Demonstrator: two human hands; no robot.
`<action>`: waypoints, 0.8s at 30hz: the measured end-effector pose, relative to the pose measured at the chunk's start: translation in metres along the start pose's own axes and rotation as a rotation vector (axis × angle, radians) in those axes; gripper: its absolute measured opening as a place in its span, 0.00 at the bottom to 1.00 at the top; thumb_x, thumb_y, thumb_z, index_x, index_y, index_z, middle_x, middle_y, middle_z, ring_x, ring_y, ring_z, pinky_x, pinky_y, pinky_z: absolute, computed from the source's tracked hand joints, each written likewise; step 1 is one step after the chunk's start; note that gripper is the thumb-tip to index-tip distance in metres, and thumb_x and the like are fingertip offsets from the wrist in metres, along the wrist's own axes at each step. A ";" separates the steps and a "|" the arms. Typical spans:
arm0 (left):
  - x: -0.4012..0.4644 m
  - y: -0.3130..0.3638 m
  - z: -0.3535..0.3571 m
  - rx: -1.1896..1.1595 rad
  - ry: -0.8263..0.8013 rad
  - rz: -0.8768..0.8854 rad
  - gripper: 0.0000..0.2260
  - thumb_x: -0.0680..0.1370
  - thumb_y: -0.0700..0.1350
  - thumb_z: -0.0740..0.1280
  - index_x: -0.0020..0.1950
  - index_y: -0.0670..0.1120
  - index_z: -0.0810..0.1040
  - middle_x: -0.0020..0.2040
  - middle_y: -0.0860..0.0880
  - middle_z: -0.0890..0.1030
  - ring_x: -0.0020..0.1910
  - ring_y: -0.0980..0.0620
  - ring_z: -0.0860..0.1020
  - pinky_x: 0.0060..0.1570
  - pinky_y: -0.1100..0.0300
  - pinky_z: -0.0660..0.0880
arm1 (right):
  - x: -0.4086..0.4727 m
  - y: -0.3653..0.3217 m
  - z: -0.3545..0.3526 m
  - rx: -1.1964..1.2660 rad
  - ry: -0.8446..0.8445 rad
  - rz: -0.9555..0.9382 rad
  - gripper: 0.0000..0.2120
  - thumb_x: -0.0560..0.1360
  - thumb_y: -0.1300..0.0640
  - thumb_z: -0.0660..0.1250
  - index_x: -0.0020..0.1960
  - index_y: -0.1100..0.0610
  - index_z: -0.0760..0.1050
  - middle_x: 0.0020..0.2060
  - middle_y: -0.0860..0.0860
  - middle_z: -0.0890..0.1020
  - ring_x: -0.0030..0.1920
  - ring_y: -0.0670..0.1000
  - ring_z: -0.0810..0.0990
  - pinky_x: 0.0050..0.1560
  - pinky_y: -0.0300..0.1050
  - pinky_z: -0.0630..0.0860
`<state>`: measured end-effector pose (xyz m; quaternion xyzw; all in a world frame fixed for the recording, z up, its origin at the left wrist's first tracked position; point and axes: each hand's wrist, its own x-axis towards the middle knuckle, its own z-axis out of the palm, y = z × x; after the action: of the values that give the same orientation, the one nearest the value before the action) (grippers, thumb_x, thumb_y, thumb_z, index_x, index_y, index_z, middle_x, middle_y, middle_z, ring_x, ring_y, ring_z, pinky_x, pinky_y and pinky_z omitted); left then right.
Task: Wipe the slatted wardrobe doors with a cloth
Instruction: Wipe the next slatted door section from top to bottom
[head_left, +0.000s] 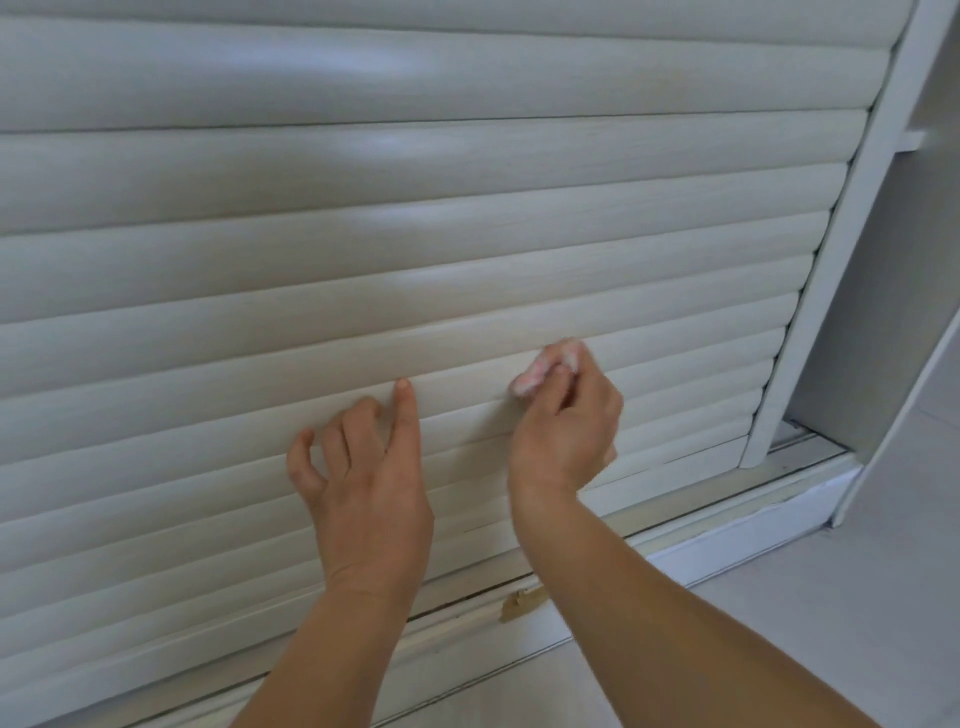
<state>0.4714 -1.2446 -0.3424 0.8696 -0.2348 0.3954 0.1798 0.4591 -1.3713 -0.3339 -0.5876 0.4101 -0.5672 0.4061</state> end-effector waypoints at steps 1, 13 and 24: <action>0.001 0.000 0.000 -0.004 0.017 0.009 0.31 0.63 0.33 0.52 0.64 0.42 0.74 0.58 0.40 0.67 0.57 0.42 0.65 0.61 0.39 0.57 | -0.014 0.000 0.003 -0.031 -0.021 -0.161 0.16 0.74 0.48 0.55 0.52 0.47 0.80 0.53 0.49 0.81 0.52 0.52 0.77 0.54 0.50 0.70; 0.006 0.010 0.007 0.005 0.082 0.003 0.33 0.62 0.31 0.56 0.66 0.46 0.73 0.67 0.40 0.63 0.68 0.41 0.61 0.66 0.39 0.49 | 0.040 0.010 -0.004 0.098 -0.024 -0.188 0.10 0.73 0.53 0.66 0.49 0.39 0.77 0.45 0.41 0.80 0.47 0.43 0.78 0.59 0.42 0.63; 0.020 0.035 0.004 -0.010 -0.004 0.074 0.34 0.62 0.34 0.49 0.68 0.47 0.70 0.71 0.41 0.62 0.72 0.43 0.58 0.67 0.39 0.42 | 0.045 -0.030 -0.013 0.144 0.023 -0.116 0.06 0.76 0.56 0.66 0.47 0.46 0.80 0.39 0.41 0.79 0.42 0.39 0.78 0.50 0.33 0.60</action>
<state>0.4661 -1.2807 -0.3250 0.8602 -0.2692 0.3989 0.1690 0.4474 -1.4037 -0.2902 -0.5730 0.3381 -0.6246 0.4089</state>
